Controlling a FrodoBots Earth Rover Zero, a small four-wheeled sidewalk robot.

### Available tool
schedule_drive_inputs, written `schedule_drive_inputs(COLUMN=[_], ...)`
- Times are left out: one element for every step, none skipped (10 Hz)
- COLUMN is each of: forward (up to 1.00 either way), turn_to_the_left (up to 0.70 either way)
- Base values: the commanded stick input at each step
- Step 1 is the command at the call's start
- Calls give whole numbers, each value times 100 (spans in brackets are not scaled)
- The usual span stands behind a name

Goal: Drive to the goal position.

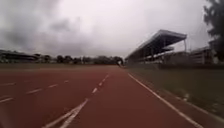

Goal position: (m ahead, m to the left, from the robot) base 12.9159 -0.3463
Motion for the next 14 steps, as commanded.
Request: schedule_drive_inputs(forward=[70, 70, 70, 70, 70, 70, 70, 70, 70, 70, 70, 70, 70, 70], turn_to_the_left=[0, 0, 0, 0, 0, 0, 0, 0, 0, 0, 0, 0, 0, 0])
